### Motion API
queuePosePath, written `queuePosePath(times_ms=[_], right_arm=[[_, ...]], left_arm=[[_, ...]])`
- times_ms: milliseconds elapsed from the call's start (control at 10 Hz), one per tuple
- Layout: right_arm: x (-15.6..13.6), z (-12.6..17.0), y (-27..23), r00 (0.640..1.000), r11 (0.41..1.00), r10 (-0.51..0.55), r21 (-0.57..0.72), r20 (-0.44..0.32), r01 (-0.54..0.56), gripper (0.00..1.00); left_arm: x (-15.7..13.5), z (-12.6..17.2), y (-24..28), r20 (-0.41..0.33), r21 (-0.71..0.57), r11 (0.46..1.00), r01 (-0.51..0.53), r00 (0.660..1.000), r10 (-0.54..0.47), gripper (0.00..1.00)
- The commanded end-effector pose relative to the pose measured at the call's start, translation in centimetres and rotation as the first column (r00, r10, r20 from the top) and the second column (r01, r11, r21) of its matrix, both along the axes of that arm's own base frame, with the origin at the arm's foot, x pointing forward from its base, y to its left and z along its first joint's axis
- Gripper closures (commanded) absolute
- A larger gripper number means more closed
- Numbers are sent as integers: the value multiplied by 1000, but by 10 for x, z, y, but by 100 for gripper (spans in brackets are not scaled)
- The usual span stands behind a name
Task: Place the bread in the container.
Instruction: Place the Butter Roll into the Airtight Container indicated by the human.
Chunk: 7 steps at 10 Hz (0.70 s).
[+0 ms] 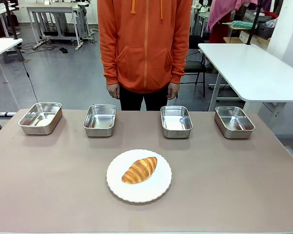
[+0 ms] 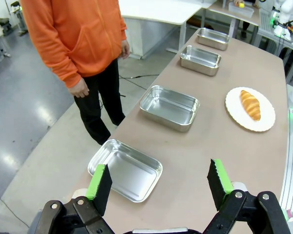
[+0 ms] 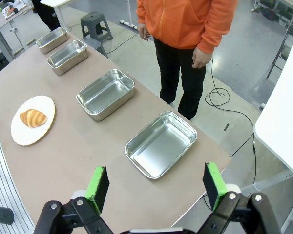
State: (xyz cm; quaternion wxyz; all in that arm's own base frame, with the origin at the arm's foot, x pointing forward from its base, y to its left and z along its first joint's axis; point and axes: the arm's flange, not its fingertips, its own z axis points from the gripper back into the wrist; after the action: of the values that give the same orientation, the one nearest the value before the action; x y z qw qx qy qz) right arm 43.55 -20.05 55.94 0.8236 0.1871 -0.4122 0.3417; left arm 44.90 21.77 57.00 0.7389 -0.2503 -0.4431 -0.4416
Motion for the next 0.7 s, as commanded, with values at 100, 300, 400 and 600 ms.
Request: queuePosePath(times_ms=[100,300,400,600], right_arm=[[2,-1,1,1000,1000,12,15,25,-12,0],[2,-1,1,1000,1000,12,15,25,-12,0],[2,-1,1,1000,1000,12,15,25,-12,0],[2,-1,1,1000,1000,12,15,25,-12,0]], left_arm=[[-1,1,1,6,-3,1000,12,1000,-12,0],[-1,1,1,6,-3,1000,12,1000,-12,0],[-1,1,1,6,-3,1000,12,1000,-12,0],[-1,1,1,6,-3,1000,12,1000,-12,0]])
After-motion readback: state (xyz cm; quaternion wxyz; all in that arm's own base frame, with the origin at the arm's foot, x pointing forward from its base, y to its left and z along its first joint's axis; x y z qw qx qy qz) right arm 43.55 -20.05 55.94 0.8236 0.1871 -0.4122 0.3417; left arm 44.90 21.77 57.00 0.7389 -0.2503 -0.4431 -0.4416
